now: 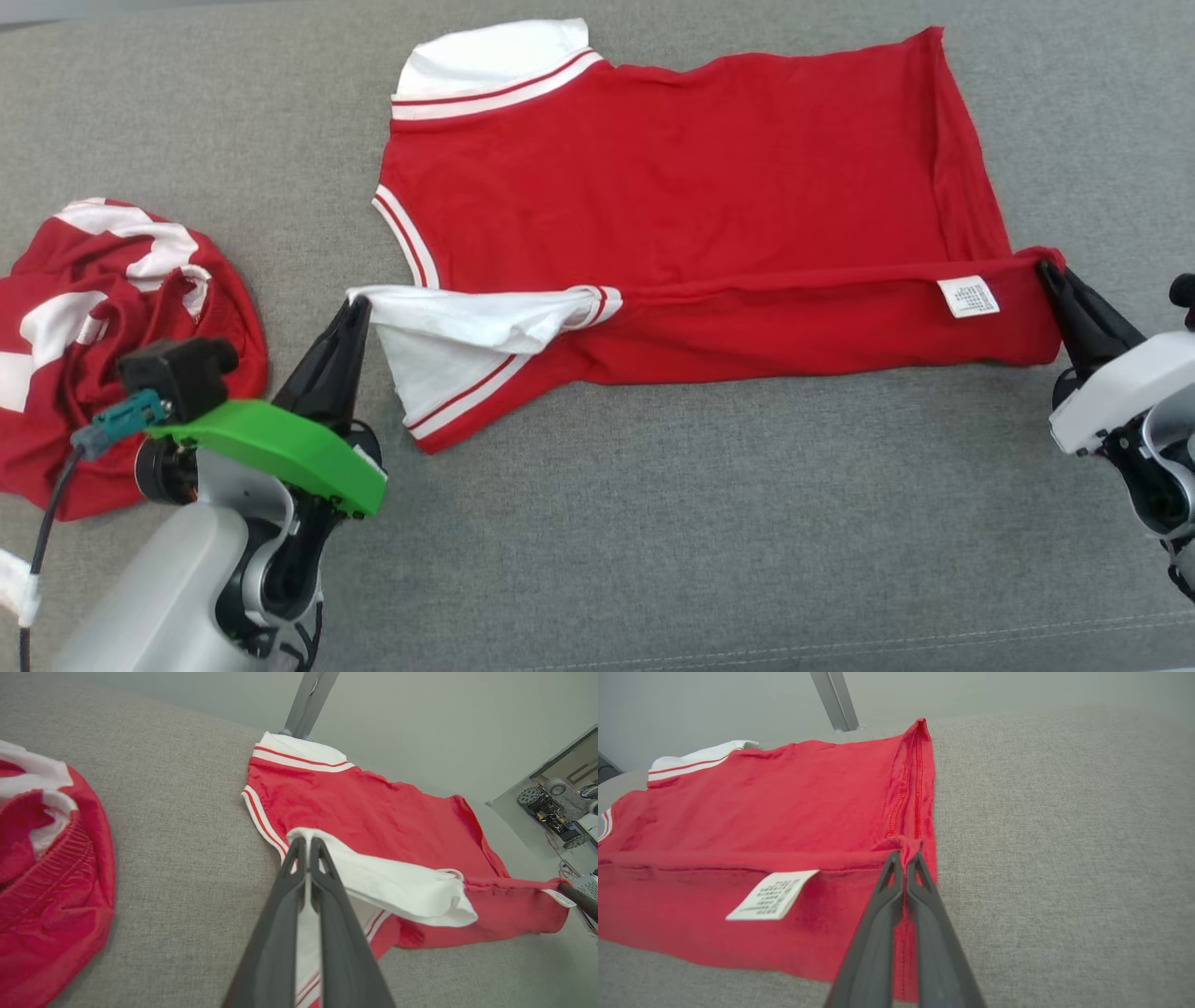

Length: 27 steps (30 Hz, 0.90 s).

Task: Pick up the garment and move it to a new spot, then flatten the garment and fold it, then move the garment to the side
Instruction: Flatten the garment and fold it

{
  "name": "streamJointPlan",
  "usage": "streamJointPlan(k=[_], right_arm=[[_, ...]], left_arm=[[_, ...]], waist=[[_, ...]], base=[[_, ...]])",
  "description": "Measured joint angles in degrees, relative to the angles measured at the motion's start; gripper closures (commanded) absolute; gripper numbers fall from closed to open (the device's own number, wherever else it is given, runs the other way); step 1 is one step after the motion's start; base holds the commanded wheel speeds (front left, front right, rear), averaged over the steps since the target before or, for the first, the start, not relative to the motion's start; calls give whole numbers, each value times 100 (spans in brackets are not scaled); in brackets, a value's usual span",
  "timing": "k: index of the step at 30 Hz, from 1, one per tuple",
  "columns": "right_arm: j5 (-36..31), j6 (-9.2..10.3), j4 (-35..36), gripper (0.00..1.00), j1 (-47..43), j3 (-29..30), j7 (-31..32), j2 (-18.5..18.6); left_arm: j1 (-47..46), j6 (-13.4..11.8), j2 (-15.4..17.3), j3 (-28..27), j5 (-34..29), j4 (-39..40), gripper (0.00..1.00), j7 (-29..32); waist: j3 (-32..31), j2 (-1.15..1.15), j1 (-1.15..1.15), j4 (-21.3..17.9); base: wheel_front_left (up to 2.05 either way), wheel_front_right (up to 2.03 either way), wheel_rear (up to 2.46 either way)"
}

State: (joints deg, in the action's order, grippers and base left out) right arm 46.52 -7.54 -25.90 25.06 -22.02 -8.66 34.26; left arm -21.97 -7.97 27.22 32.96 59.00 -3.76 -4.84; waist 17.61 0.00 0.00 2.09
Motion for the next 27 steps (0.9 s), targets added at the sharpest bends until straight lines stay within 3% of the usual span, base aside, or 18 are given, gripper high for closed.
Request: streamJointPlan(k=[9,10,11,12,13,14,21,27], right_arm=[[-4,0,-432,100,736,-332,-121,-41],[12,0,-471,94,800,-376,-154,-46],[16,0,-497,55,847,-410,-188,-54],[18,0,-546,0,905,-417,-267,-80],[29,0,-610,0,957,-405,-333,-113],[37,0,-656,0,988,-404,-387,-140],[42,1,-572,0,824,-193,-615,-191],[-135,1,-119,0,151,360,-635,-349]], left_arm=[[-982,346,-194,332,-690,-996,100,-230],[-1063,372,-222,377,-767,-1112,100,-267],[-1118,404,-240,415,-843,-1196,100,-303],[-1173,444,-277,446,-916,-1310,69,-355],[-1205,450,-322,458,-922,-1419,59,-401],[-1213,450,-368,456,-939,-1519,0,-503],[-850,331,-431,311,-1039,-1452,0,-886],[239,167,-336,389,-615,-1017,0,-641]], waist=[[455,0,0,118],[494,0,0,126],[522,0,0,131],[550,0,0,134],[567,0,0,133],[566,0,0,132],[368,0,0,93],[126,0,0,24]], base=[[0,0,0],[0,0,0],[0,0,0],[0,0,0],[0,0,0],[0,0,0],[0,0,0],[0,0,0]])
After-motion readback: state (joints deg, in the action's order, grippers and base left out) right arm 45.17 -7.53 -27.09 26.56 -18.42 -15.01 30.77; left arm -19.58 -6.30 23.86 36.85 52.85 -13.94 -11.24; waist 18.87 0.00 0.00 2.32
